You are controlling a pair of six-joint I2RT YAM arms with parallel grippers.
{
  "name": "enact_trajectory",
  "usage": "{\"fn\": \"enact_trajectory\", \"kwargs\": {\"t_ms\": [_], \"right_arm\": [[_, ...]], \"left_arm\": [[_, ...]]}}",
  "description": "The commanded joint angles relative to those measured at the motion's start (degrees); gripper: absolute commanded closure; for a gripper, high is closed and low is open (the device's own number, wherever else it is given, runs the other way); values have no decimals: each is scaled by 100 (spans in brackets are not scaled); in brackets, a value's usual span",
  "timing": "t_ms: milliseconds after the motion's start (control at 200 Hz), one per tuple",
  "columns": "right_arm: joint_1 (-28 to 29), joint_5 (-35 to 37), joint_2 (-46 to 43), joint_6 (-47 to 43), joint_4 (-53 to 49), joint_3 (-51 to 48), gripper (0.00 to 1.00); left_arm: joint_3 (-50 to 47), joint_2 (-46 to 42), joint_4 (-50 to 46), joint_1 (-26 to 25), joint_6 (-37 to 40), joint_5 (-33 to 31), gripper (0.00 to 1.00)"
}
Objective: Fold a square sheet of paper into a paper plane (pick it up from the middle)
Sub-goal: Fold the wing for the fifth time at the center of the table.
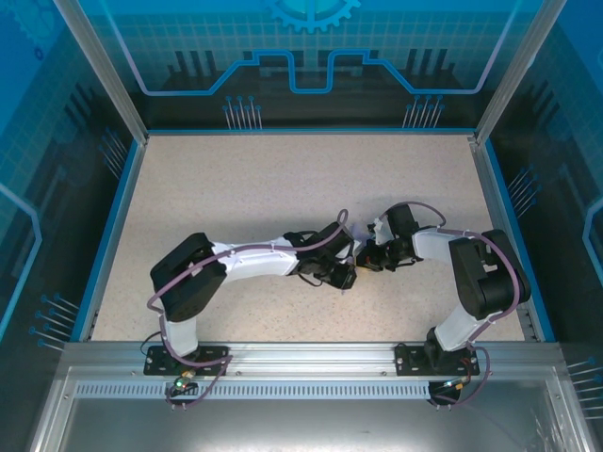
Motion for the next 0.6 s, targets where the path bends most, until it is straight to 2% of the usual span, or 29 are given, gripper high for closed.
{"fn": "enact_trajectory", "kwargs": {"t_ms": [0, 215, 595], "right_arm": [[29, 306, 124, -63, -247, -131, 100], [24, 314, 166, -84, -247, -119, 100], [20, 398, 202, -115, -325, -77, 100]], "left_arm": [[43, 296, 226, 12, -127, 345, 87], [-31, 499, 57, 10, -26, 331, 87], [-509, 318, -174, 38, 24, 212, 87]]}}
